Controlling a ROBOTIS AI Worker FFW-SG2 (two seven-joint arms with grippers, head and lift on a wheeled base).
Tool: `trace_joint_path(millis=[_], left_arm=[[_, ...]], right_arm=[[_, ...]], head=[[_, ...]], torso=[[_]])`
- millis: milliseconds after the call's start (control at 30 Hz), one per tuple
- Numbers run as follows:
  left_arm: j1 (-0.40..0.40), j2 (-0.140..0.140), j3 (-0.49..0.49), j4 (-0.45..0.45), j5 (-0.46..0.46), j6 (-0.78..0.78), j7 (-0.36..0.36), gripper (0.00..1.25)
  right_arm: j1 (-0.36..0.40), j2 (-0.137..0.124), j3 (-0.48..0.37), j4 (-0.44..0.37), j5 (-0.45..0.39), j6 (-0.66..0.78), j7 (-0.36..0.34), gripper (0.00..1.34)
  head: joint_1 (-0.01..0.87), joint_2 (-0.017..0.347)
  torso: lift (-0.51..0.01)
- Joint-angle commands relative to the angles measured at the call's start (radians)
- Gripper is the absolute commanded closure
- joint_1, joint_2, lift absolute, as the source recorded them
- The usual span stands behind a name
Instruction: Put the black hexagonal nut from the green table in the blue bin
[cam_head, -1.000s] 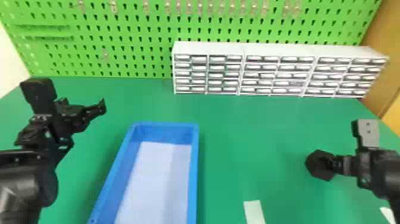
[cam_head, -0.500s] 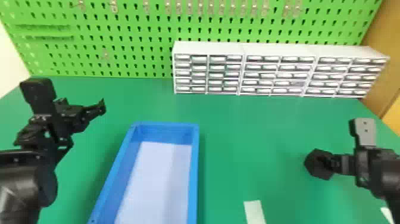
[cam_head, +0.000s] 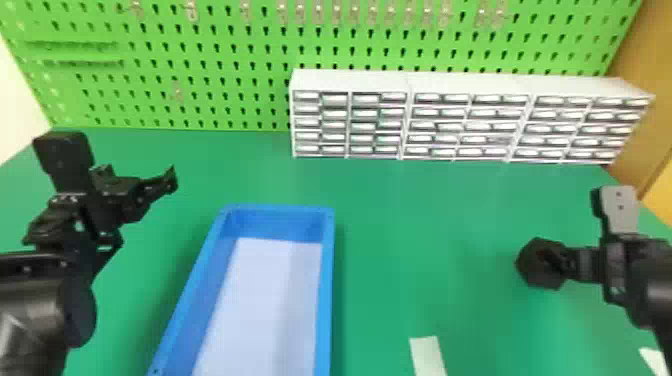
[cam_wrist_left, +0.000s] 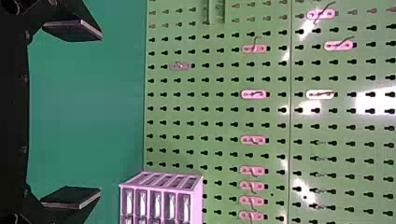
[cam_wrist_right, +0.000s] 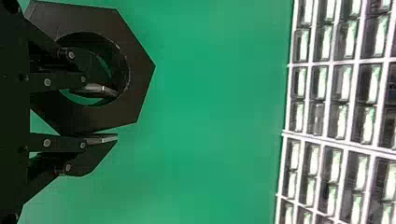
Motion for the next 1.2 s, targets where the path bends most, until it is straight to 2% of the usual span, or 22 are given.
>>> trace_joint_path(millis=[0, 400, 1167], left_arm=[[0.000, 0.000, 0.000, 0.000, 0.000, 0.000, 0.000, 0.11], [0.003, 0.000, 0.002, 0.000, 0.001, 0.000, 0.000, 0.11], [0.003, 0.000, 0.002, 0.002, 0.001, 0.000, 0.000, 0.11]], right_arm=[[0.000, -0.006, 0.021, -0.034, 0.000, -0.006, 0.000, 1.02], [-0.009, -0.011, 0.059, -0.124, -0.035, -0.050, 0.000, 1.02], [-0.028, -0.009, 0.139, -0.207, -0.133, -0.159, 0.000, 1.02]], head=[[0.666, 0.032], [0.666, 0.032], [0.666, 0.032]], torso=[[-0.100], [-0.100], [-0.100]])
